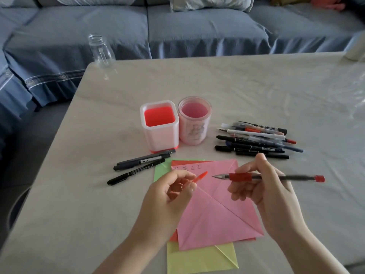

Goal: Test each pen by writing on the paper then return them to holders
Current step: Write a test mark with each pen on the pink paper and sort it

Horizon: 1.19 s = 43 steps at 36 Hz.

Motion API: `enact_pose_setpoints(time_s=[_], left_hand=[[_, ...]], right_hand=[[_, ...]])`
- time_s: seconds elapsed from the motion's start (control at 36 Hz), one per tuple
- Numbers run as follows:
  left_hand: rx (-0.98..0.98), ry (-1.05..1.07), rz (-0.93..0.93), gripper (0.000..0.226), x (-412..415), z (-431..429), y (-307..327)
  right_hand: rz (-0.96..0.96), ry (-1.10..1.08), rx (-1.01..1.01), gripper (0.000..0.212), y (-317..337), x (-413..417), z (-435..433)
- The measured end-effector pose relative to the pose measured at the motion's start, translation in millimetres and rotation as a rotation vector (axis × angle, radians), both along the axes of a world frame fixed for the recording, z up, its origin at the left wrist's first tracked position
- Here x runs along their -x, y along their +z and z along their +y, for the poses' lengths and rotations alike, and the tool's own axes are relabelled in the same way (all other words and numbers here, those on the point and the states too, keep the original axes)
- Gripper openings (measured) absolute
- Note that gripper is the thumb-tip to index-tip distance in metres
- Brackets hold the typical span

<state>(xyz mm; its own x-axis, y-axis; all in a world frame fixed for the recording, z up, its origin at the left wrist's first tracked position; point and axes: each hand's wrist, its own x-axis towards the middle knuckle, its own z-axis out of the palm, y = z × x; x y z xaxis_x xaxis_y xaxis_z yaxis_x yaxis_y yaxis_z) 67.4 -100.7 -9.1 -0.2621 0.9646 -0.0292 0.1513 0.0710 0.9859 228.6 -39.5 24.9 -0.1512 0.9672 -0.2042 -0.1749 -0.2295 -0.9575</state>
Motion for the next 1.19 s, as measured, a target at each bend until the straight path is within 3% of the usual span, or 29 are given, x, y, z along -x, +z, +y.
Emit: enact_pose_setpoints(time_s=[0.11, 0.33, 0.44, 0.56, 0.69, 0.81, 0.86, 0.97, 1.06, 1.11, 1.19], left_hand=[[-0.011, -0.025, 0.038, 0.025, -3, -2, -1], [-0.052, -0.081, 0.116, 0.016, -12, -3, 6], [-0.127, -0.12, 0.321, 0.012, -14, -2, 4], [-0.191, -0.175, 0.44, 0.019, -18, -2, 2], [-0.075, -0.262, 0.196, 0.013, -19, 1, 11], [0.331, -0.46, -0.414, 0.031, -15, 14, 32], [0.399, -0.521, -0.389, 0.028, -13, 20, 35], [0.198, -0.4, 0.09, 0.017, -9, 26, 17], [0.136, -0.168, 0.32, 0.014, -1, 20, -2], [0.13, -0.019, 0.388, 0.013, 7, 13, -14], [0.143, 0.15, 0.399, 0.017, 21, 4, -31]], right_hand=[[-0.036, 0.026, -0.017, 0.042, 0, 0, -2], [-0.143, 0.087, -0.069, 0.037, -3, 4, -5], [-0.181, 0.086, -0.102, 0.037, -9, 8, -8], [-0.178, -0.06, -0.111, 0.045, -17, 11, -12], [-0.089, -0.087, -0.206, 0.034, -18, 11, -16], [-0.037, 0.086, -0.294, 0.037, -12, 2, -7], [-0.055, 0.165, -0.304, 0.031, -13, 0, 0], [-0.253, 0.369, -0.237, 0.025, -28, -4, 17], [-0.695, 0.595, -0.235, 0.025, -52, -18, 35], [-0.989, 0.414, -0.433, 0.025, -66, -30, 53], [-1.149, 0.066, -0.576, 0.029, -70, -41, 78]])
